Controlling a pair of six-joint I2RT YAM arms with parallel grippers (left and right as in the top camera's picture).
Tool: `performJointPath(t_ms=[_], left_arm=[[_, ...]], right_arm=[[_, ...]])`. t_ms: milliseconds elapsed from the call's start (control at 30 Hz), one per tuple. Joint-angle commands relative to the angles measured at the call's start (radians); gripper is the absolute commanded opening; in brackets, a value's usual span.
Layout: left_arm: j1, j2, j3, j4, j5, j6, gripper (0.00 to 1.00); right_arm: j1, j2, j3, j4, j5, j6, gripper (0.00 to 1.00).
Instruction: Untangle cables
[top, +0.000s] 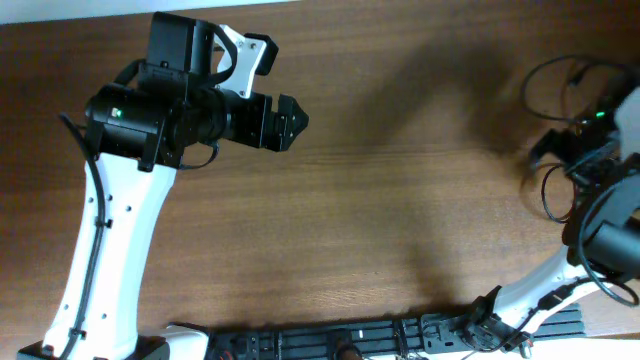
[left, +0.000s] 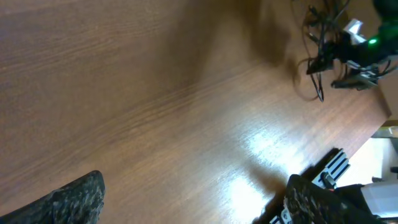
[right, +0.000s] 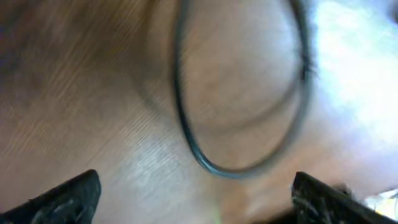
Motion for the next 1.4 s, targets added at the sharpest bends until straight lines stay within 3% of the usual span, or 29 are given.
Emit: performJointPath(t_ms=[0, 67, 133, 167, 200, 467, 700, 867, 1000, 1233, 1267, 1300, 1333, 1367], left_arm=[[-0.001, 0.006, 0.013, 0.003, 0.014, 0.016, 0.94], [-0.001, 0.006, 0.013, 0.004, 0.014, 0.016, 0.94], [-0.001, 0.006, 0.013, -0.004, 0.014, 0.016, 0.94], [-0.001, 0.006, 0.013, -0.007, 0.013, 0.016, 0.94], [-0.001, 0.006, 0.013, -0.006, 0.013, 0.016, 0.94], [-0.001, 0.006, 0.013, -0.02, -0.003, 0.016, 0.94], [-0.001, 0.005, 0.013, -0.022, -0.02, 0.016, 0.94], [-0.001, 0.005, 0.013, -0.045, -0.02, 0.016, 0.94], [-0.001, 0.006, 0.013, -0.082, -0.02, 0.016, 0.94], [-0.002, 0.005, 0.013, -0.039, -0.012, -0.008, 0.94], [-0.002, 0.005, 0.013, -0.024, -0.011, -0.02, 0.94], [-0.002, 0.005, 0.013, -0.017, -0.011, -0.031, 0.94], [-0.002, 0.005, 0.013, -0.015, -0.011, -0.034, 0.94], [-0.002, 0.005, 0.013, -0.016, -0.008, -0.034, 0.94]], right_arm=[[0.035, -0.006, -0.081, 0.064, 0.017, -0.128, 0.85], [0.037, -0.006, -0.107, 0.099, 0.018, -0.128, 0.73], [0.035, -0.006, -0.127, 0.126, 0.034, -0.128, 0.7], [0.035, -0.006, -0.128, 0.138, 0.037, -0.128, 0.48], [0.035, -0.006, -0.128, 0.148, 0.037, -0.128, 0.04], [0.021, -0.006, -0.029, 0.137, 0.036, -0.101, 0.04], [-0.104, -0.006, 0.317, 0.01, 0.035, -0.095, 0.04], [-0.262, -0.006, 0.509, 0.02, -0.023, 0.063, 0.04], [-0.397, -0.006, 0.532, 0.097, -0.157, 0.091, 0.04], [-0.574, -0.005, 0.53, 0.146, -0.13, 0.076, 0.04], [-0.582, -0.005, 0.53, 0.149, -0.158, 0.071, 0.07], [-0.582, -0.005, 0.53, 0.151, -0.184, 0.071, 0.29], [-0.58, -0.005, 0.53, 0.152, -0.206, 0.071, 0.66], [-0.571, -0.005, 0.53, 0.151, -0.228, 0.068, 0.78]])
